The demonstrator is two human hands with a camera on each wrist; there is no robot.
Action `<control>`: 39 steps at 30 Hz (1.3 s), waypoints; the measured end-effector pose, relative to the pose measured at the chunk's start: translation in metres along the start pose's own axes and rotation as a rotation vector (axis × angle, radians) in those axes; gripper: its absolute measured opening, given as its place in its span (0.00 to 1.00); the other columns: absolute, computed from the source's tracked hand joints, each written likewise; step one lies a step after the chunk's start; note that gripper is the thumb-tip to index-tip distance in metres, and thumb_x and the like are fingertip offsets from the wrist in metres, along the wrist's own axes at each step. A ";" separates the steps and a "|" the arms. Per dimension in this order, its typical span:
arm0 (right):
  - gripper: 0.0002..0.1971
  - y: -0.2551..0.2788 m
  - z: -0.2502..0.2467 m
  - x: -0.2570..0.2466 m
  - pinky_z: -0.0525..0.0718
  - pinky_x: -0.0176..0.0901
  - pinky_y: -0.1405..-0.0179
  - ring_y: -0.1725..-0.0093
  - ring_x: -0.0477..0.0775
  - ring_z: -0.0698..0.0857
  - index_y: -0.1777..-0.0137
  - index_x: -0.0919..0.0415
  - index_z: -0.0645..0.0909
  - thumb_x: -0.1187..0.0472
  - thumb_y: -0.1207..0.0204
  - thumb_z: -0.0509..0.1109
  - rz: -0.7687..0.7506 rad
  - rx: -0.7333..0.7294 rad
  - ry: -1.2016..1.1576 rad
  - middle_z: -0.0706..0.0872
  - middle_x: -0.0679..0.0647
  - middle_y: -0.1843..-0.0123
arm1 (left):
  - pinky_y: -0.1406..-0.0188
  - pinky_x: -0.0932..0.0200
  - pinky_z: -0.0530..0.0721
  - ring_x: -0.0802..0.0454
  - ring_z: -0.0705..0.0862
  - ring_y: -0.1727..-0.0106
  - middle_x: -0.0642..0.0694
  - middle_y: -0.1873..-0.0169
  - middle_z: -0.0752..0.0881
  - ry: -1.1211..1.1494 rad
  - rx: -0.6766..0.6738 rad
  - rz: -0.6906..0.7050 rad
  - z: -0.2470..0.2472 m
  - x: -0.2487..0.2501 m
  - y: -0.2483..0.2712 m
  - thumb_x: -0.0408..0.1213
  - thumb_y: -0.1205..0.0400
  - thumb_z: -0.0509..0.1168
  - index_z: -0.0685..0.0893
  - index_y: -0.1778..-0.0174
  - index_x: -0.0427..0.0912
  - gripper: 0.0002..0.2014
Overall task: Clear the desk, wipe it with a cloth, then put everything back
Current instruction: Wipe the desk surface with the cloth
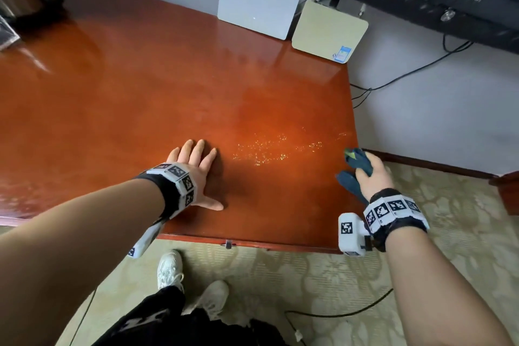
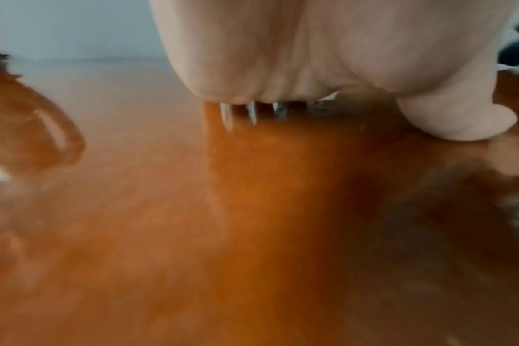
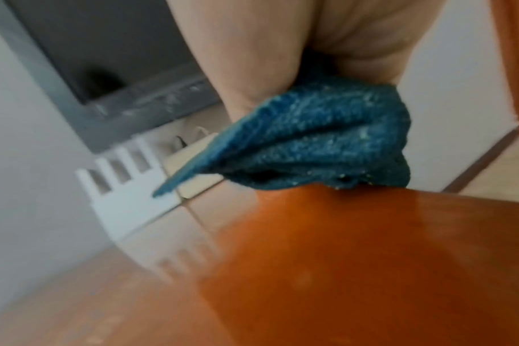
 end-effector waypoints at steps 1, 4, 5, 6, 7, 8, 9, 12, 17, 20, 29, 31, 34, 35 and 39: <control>0.23 0.006 0.001 -0.019 0.72 0.45 0.35 0.31 0.65 0.76 0.23 0.58 0.66 0.65 0.18 0.60 -0.036 -0.002 -0.082 0.74 0.63 0.28 | 0.19 0.45 0.48 0.41 0.42 0.17 0.43 0.17 0.41 -0.001 0.021 0.017 -0.007 -0.001 -0.002 0.77 0.37 0.62 0.40 0.17 0.50 0.60; 0.22 0.026 0.021 -0.069 0.73 0.51 0.29 0.31 0.64 0.77 0.24 0.55 0.65 0.61 0.18 0.60 -0.036 -0.066 -0.351 0.78 0.60 0.29 | 0.21 0.47 0.57 0.43 0.53 0.20 0.45 0.21 0.53 0.045 0.101 0.044 -0.027 -0.016 -0.006 0.71 0.34 0.66 0.51 0.18 0.52 0.53; 0.22 0.034 0.033 -0.084 0.74 0.57 0.28 0.29 0.66 0.76 0.23 0.57 0.65 0.62 0.18 0.59 -0.026 -0.109 -0.394 0.77 0.63 0.29 | 0.21 0.48 0.57 0.44 0.53 0.20 0.46 0.21 0.54 0.079 0.125 0.028 -0.031 -0.026 -0.007 0.70 0.33 0.67 0.52 0.18 0.52 0.53; 0.23 0.040 0.048 -0.099 0.73 0.58 0.27 0.28 0.67 0.75 0.23 0.60 0.64 0.64 0.17 0.58 -0.048 -0.161 -0.393 0.75 0.65 0.27 | 0.20 0.48 0.55 0.44 0.51 0.19 0.45 0.21 0.53 0.117 0.138 0.003 -0.032 -0.037 -0.008 0.70 0.34 0.68 0.51 0.18 0.52 0.53; 0.23 0.046 0.064 -0.113 0.71 0.55 0.26 0.26 0.67 0.73 0.22 0.62 0.63 0.66 0.17 0.58 -0.089 -0.218 -0.328 0.73 0.66 0.26 | 0.19 0.48 0.51 0.44 0.47 0.18 0.45 0.20 0.50 0.149 0.132 -0.018 -0.030 -0.047 -0.009 0.70 0.34 0.67 0.49 0.18 0.52 0.54; 0.24 0.052 0.080 -0.123 0.69 0.50 0.25 0.25 0.65 0.70 0.21 0.62 0.61 0.66 0.17 0.58 -0.122 -0.256 -0.225 0.70 0.65 0.25 | 0.19 0.48 0.48 0.44 0.43 0.17 0.44 0.18 0.46 0.168 0.107 -0.029 -0.026 -0.055 -0.010 0.71 0.34 0.66 0.45 0.17 0.53 0.55; 0.26 0.055 0.090 -0.128 0.65 0.47 0.25 0.23 0.63 0.67 0.20 0.59 0.60 0.63 0.17 0.59 -0.138 -0.242 -0.094 0.66 0.63 0.23 | 0.19 0.48 0.45 0.45 0.39 0.17 0.45 0.18 0.41 0.166 0.079 -0.025 -0.020 -0.059 -0.011 0.72 0.33 0.64 0.41 0.17 0.54 0.56; 0.26 0.069 0.103 -0.143 0.59 0.54 0.20 0.18 0.60 0.54 0.20 0.46 0.57 0.54 0.16 0.56 -0.164 -0.123 0.209 0.55 0.55 0.17 | 0.18 0.49 0.40 0.45 0.34 0.17 0.45 0.18 0.34 0.133 0.045 0.041 -0.007 -0.064 -0.014 0.75 0.31 0.59 0.34 0.18 0.54 0.56; 0.28 0.095 0.156 -0.173 0.61 0.57 0.23 0.18 0.61 0.53 0.19 0.43 0.54 0.48 0.17 0.56 -0.227 -0.251 0.351 0.54 0.52 0.16 | 0.18 0.46 0.34 0.43 0.30 0.18 0.42 0.19 0.30 0.094 0.034 0.108 0.000 -0.065 -0.020 0.75 0.30 0.58 0.30 0.19 0.51 0.57; 0.26 0.104 0.166 -0.190 0.62 0.53 0.23 0.21 0.61 0.56 0.21 0.45 0.60 0.56 0.17 0.59 -0.322 -0.205 0.388 0.59 0.54 0.18 | 0.19 0.45 0.34 0.42 0.30 0.18 0.41 0.19 0.30 0.100 0.049 0.125 0.001 -0.065 -0.021 0.74 0.30 0.59 0.32 0.18 0.50 0.57; 0.23 0.103 0.187 -0.198 0.51 0.61 0.23 0.18 0.51 0.52 0.25 0.36 0.64 0.54 0.18 0.61 -0.456 -0.265 0.440 0.59 0.43 0.18 | 0.19 0.44 0.34 0.41 0.29 0.19 0.41 0.19 0.30 0.083 0.044 0.122 0.003 -0.067 -0.023 0.75 0.30 0.57 0.31 0.18 0.49 0.58; 0.23 0.082 0.168 -0.173 0.52 0.62 0.22 0.18 0.52 0.52 0.24 0.36 0.64 0.54 0.18 0.60 -0.336 -0.226 0.398 0.59 0.44 0.18 | 0.19 0.44 0.34 0.42 0.30 0.18 0.41 0.19 0.30 0.084 0.049 0.117 0.003 -0.067 -0.023 0.75 0.31 0.57 0.31 0.18 0.49 0.58; 0.23 0.057 0.136 -0.141 0.63 0.58 0.24 0.20 0.57 0.56 0.24 0.41 0.67 0.58 0.18 0.61 -0.230 -0.151 0.336 0.62 0.47 0.19 | 0.19 0.46 0.34 0.43 0.30 0.18 0.42 0.19 0.30 0.097 0.061 0.104 0.003 -0.068 -0.023 0.76 0.32 0.58 0.31 0.18 0.51 0.58; 0.23 0.052 0.127 -0.135 0.65 0.55 0.25 0.21 0.58 0.58 0.25 0.43 0.68 0.60 0.18 0.61 -0.213 -0.129 0.325 0.64 0.49 0.19 | 0.19 0.46 0.34 0.43 0.30 0.18 0.43 0.19 0.30 0.100 0.067 0.102 0.003 -0.068 -0.023 0.76 0.32 0.58 0.31 0.18 0.51 0.58; 0.22 0.049 0.114 -0.155 0.70 0.53 0.30 0.26 0.64 0.64 0.26 0.50 0.71 0.64 0.19 0.60 -0.252 -0.120 0.256 0.67 0.56 0.23 | 0.20 0.48 0.33 0.45 0.30 0.18 0.44 0.19 0.31 0.130 0.071 0.085 0.000 -0.066 -0.019 0.75 0.32 0.59 0.32 0.18 0.51 0.58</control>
Point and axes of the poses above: each hand's wrist, its own y-axis away from the middle knuckle, its own z-axis out of the palm, x = y × z, the point moved 9 cm from there along -y, towards the middle knuckle
